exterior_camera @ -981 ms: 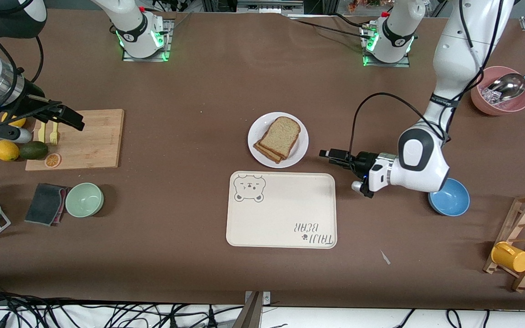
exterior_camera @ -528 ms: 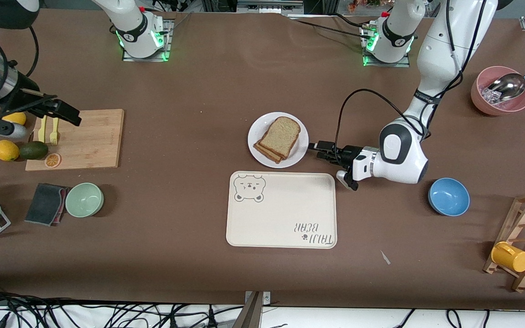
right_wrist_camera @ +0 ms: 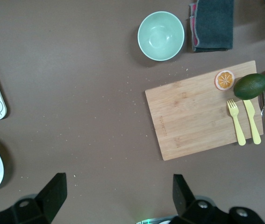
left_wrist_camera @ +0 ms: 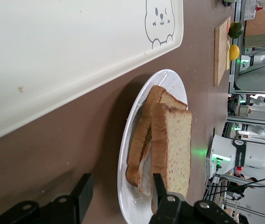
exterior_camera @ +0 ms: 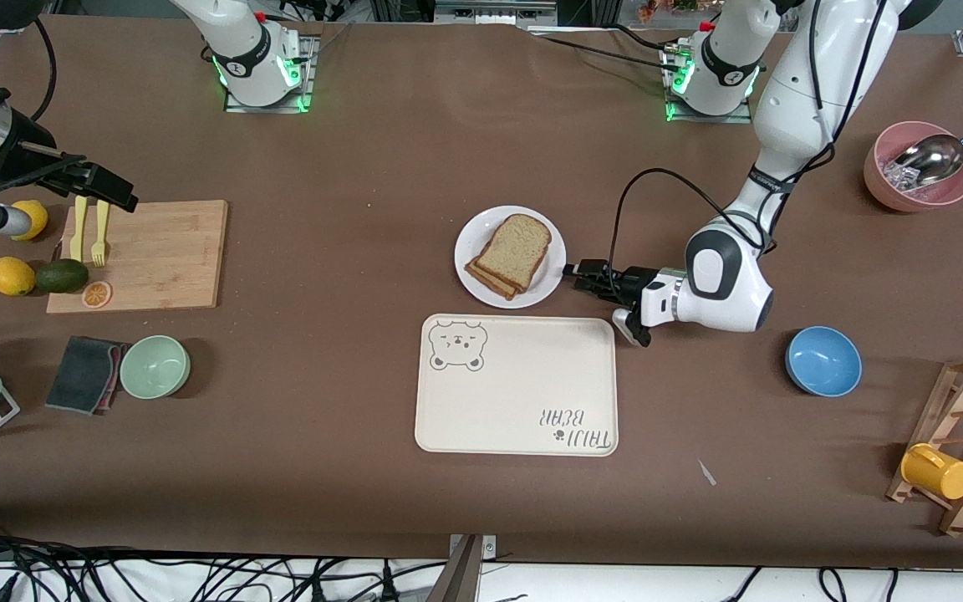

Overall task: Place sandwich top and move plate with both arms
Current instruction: 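Grip the white plate rim with the left gripper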

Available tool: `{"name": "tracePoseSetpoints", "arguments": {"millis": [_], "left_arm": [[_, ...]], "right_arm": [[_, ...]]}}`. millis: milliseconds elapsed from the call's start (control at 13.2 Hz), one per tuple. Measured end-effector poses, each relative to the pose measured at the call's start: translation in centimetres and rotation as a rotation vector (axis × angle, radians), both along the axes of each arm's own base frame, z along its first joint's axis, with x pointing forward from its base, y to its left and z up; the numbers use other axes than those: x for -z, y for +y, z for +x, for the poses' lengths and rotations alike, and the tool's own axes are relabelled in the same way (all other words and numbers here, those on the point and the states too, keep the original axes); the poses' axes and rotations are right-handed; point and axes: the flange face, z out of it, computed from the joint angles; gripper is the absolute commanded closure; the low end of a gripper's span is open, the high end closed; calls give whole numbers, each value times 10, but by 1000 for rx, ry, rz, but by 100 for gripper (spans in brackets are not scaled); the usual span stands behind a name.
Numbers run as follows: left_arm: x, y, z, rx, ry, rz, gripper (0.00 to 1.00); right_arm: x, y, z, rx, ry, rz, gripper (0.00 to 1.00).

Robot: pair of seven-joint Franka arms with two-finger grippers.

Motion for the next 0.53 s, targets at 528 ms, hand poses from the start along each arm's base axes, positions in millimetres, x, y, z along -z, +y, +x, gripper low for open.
{"name": "tracePoseSetpoints", "arguments": {"millis": [528], "left_arm": [[17, -13, -10, -5, -21, -42, 78]], "right_arm": [[-4, 4, 10, -18, -84, 8, 0]]}}
